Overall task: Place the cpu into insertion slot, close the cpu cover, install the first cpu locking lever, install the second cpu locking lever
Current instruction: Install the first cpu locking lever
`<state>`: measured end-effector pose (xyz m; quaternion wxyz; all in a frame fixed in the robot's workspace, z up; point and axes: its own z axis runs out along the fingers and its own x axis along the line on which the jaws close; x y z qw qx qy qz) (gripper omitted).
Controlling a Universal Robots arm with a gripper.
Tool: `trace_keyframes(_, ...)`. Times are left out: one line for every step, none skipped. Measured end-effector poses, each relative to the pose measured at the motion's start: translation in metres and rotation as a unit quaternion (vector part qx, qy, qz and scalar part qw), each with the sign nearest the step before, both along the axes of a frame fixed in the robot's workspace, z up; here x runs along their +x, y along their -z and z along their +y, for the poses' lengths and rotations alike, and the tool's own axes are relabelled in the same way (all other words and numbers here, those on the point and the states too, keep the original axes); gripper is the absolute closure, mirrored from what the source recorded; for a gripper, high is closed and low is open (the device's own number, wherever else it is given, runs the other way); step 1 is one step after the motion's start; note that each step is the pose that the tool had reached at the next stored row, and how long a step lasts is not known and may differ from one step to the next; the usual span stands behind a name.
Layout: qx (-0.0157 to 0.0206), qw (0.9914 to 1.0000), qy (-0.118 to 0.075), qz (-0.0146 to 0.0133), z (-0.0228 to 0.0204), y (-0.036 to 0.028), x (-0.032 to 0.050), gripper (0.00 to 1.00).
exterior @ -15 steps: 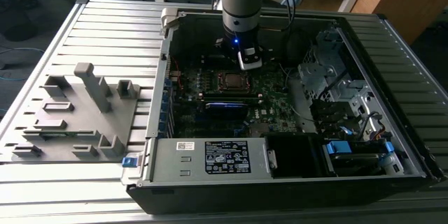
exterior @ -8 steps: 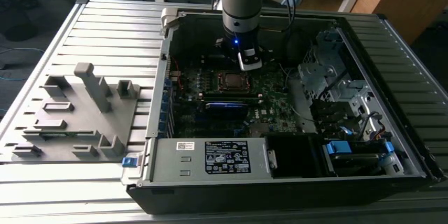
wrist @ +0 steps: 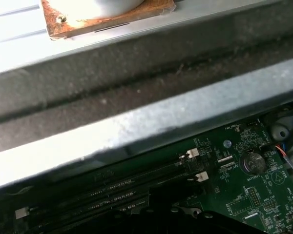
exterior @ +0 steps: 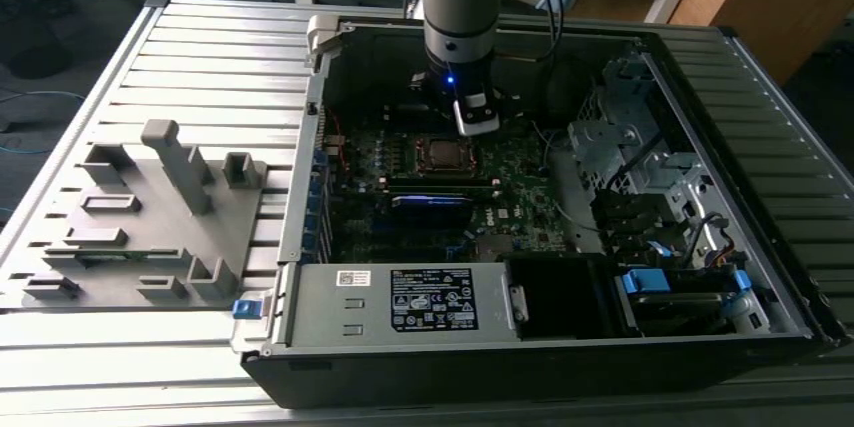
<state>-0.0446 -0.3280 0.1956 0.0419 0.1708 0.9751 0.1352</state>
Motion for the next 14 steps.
trace_keyframes(0.0013, 1.00000, 0.000, 0.0000, -0.0005, 0.0000, 0.0000, 0.89)
trace_keyframes(0.0015, 1.00000, 0.000, 0.0000, -0.0004, 0.0000, 0.0000, 0.89)
trace_keyframes(0.0016, 1.00000, 0.000, 0.0000, -0.0004, 0.0000, 0.0000, 0.89)
trace_keyframes(0.0017, 1.00000, 0.000, -0.0002, -0.0005, 0.0000, 0.0000, 0.89)
trace_keyframes(0.0022, 1.00000, 0.000, -0.0015, -0.0007, 0.0001, -0.0002, 0.89)
trace_keyframes(0.0029, 0.99999, 0.000, -0.0035, -0.0008, 0.0002, -0.0003, 0.89)
trace_keyframes(0.0033, 0.99998, 0.000, -0.0051, -0.0008, 0.0003, -0.0004, 0.89)
trace_keyframes(0.0035, 0.99997, 0.000, -0.0064, -0.0008, 0.0004, -0.0005, 0.89)
trace_keyframes(0.0035, 0.99997, 0.000, -0.0072, -0.0008, 0.0004, -0.0007, 0.89)
trace_keyframes(0.0035, 0.99997, 0.000, -0.0076, -0.0008, 0.0004, -0.0012, 0.89)
trace_keyframes(0.0035, 0.99996, 0.000, -0.0081, -0.0008, 0.0005, -0.0022, 0.89)
trace_keyframes(0.0035, 0.99996, 0.000, -0.0087, -0.0009, 0.0005, -0.0035, 0.89)
trace_keyframes(0.0034, 0.99995, 0.000, -0.0094, -0.0009, 0.0005, -0.0049, 0.89)
trace_keyframes(0.0035, 0.99994, 0.000, -0.0103, -0.0008, 0.0006, -0.0062, 0.89)
